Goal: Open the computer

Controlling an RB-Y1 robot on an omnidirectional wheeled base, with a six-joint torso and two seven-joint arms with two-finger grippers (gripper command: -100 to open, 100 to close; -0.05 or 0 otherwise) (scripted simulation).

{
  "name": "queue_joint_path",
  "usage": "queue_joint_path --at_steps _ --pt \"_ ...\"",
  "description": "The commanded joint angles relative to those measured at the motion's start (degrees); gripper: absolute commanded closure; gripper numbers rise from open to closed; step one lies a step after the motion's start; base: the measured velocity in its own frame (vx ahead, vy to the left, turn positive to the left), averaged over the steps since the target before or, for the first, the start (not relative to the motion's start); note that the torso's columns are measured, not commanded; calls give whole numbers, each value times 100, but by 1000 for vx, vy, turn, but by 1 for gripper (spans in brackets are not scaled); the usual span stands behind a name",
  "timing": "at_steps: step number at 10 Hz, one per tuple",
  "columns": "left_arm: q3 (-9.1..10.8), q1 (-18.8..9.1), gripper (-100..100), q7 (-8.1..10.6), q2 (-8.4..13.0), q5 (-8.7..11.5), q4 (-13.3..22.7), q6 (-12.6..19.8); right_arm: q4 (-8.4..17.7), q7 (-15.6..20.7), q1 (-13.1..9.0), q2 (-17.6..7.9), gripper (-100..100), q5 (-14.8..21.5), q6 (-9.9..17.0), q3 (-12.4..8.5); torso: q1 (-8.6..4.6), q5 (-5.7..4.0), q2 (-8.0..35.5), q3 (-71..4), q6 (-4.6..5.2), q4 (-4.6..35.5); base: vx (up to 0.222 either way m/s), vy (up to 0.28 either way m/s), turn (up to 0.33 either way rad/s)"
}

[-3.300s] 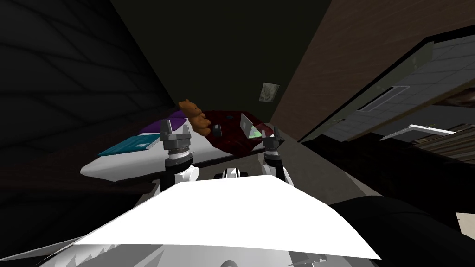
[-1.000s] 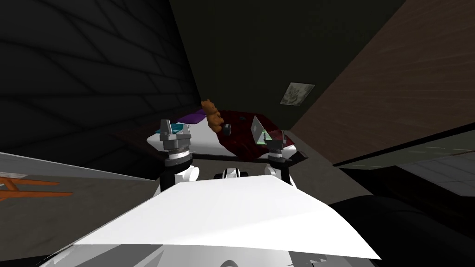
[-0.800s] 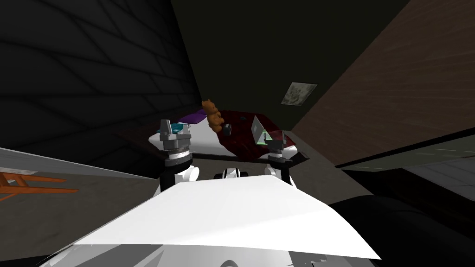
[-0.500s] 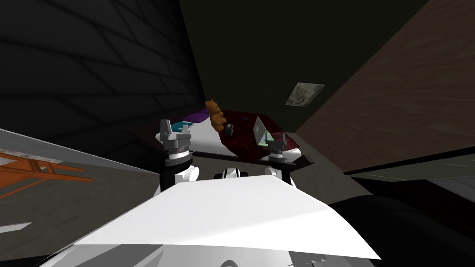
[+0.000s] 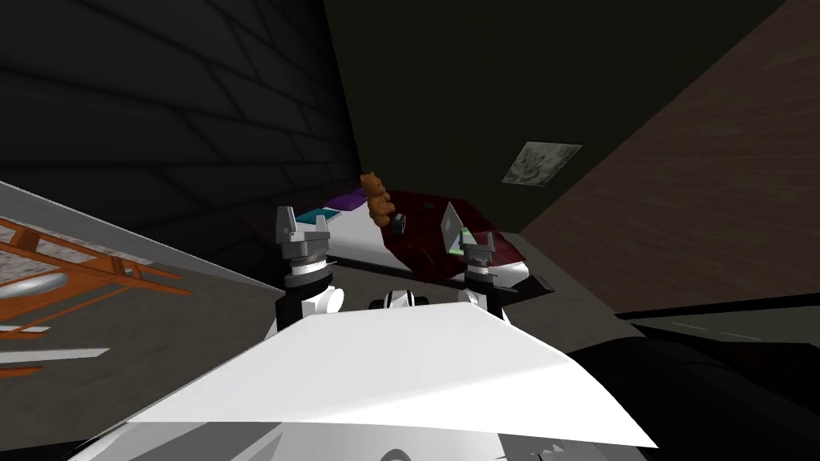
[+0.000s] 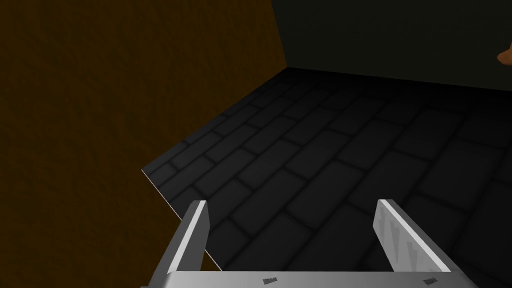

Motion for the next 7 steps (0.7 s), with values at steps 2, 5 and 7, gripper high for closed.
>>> queue_joint_path --at_steps 2,5,7 --pt "0 0 0 0 0 0 0 0 90 -585 26 17 -100 -231 1 -36 -11 -4 4 2 3 1 -10 -47 141" --pt "0 0 0 0 0 0 0 0 160 -971 40 31 -100 -384 0 -59 1 0 -2 -1 1 -1 -2 -21 107" --pt "1 0 0 0 0 0 0 0 232 -1313 54 45 -100 -535 0 -82 -11 -4 3 2 3 1 -13 -45 144"
